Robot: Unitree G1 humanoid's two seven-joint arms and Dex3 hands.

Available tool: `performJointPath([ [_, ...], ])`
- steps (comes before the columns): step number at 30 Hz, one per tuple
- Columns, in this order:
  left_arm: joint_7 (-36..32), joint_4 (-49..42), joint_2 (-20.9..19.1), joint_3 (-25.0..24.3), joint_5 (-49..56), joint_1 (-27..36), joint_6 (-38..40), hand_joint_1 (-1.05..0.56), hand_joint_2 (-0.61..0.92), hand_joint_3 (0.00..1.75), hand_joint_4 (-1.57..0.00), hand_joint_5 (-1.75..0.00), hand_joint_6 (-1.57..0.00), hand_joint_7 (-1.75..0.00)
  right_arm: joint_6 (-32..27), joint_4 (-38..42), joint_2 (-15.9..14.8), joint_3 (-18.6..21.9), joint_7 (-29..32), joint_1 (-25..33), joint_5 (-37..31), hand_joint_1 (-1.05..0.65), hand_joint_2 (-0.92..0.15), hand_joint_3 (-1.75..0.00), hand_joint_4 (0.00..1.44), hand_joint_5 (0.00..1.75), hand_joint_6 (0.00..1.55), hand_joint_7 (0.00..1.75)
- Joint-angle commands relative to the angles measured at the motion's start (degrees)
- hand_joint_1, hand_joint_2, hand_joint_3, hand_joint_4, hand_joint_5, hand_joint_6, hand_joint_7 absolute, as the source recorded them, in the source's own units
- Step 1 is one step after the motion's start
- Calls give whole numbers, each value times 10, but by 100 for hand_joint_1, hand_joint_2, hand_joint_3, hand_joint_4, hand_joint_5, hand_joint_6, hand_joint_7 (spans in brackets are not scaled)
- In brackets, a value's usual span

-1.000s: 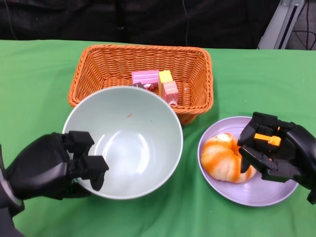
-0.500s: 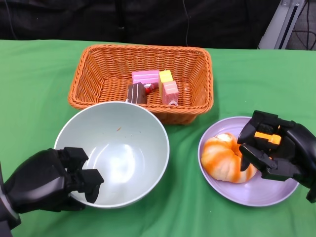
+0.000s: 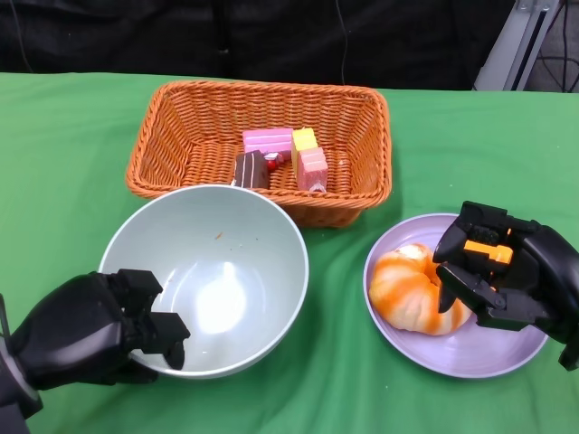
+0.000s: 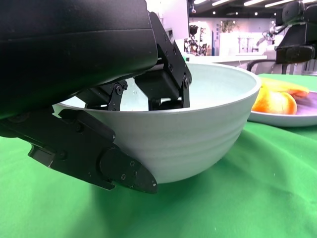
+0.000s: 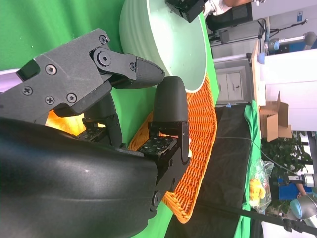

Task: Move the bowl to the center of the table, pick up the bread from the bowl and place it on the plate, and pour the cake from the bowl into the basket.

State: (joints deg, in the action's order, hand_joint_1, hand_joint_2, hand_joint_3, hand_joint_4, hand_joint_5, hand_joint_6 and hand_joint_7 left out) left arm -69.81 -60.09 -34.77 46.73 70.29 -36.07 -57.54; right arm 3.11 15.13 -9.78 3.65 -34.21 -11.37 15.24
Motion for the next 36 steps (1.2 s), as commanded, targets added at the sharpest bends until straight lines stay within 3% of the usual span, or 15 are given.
performJointPath([
  [1, 7, 13, -12, -8, -18, 1, 2, -32, 88, 0, -76, -58, -84, -11, 2, -2, -6, 3, -3, -5, 5, -34, -62, -75, 62, 165, 56, 142],
  [4, 41, 13, -17, -14, -41, 3, -18, -64, 90, 1, -53, -21, -54, -1, 2, 0, -5, 4, -6, -5, 8, -32, -63, -75, 62, 165, 56, 142],
  [7, 177, -11, -16, -39, -128, 6, -85, -99, 92, 15, -18, -3, -18, 0, 6, 4, -6, 4, -6, -6, 5, -31, -63, -74, 63, 165, 57, 142],
  [10, 310, -33, -10, -68, -229, 14, -144, -104, 92, 22, -4, 0, -6, 0, 6, 4, -6, 4, -6, -6, 4, -32, -63, -74, 63, 164, 57, 141],
  [12, 400, -50, -1, -89, -305, 21, -173, -105, 92, 36, -1, 0, -2, -1, 5, 1, -6, 3, -5, -5, 4, -32, -63, -73, 63, 164, 57, 141],
  [15, 511, -50, 7, -117, -396, 35, -181, -105, 92, 45, 0, 0, -1, 0, 9, 1, -7, 2, -6, -5, 2, -32, -64, -73, 63, 164, 57, 142],
  [19, 702, -33, 37, -160, -601, 68, -165, -105, 92, 47, 0, 0, -4, -2, 7, 1, -6, 3, -8, -4, 5, -33, -64, -72, 63, 165, 57, 142],
  [25, 984, 84, 90, -256, -896, 132, -3, -105, 92, 54, -6, -3, -7, -2, 7, 5, -5, 5, -10, -7, 7, -35, -65, -69, 63, 163, 57, 141],
  [28, 1022, 119, 128, -319, -956, 143, 61, -105, 92, 51, -17, -6, -15, -4, 5, 9, -6, 6, -13, -9, 9, -39, -70, -58, 64, 163, 57, 140],
  [31, 1017, 144, 168, -379, -973, 146, 102, -94, 92, 40, -34, -8, -28, -4, 4, 7, -7, 8, -11, -8, 8, -35, -72, -56, 64, 163, 57, 140],
  [36, 986, 168, 223, -451, -961, 141, 149, -60, 92, 18, -56, -12, -48, -5, 9, 5, -7, 8, -8, -7, 5, -35, -71, -57, 63, 163, 57, 141],
])
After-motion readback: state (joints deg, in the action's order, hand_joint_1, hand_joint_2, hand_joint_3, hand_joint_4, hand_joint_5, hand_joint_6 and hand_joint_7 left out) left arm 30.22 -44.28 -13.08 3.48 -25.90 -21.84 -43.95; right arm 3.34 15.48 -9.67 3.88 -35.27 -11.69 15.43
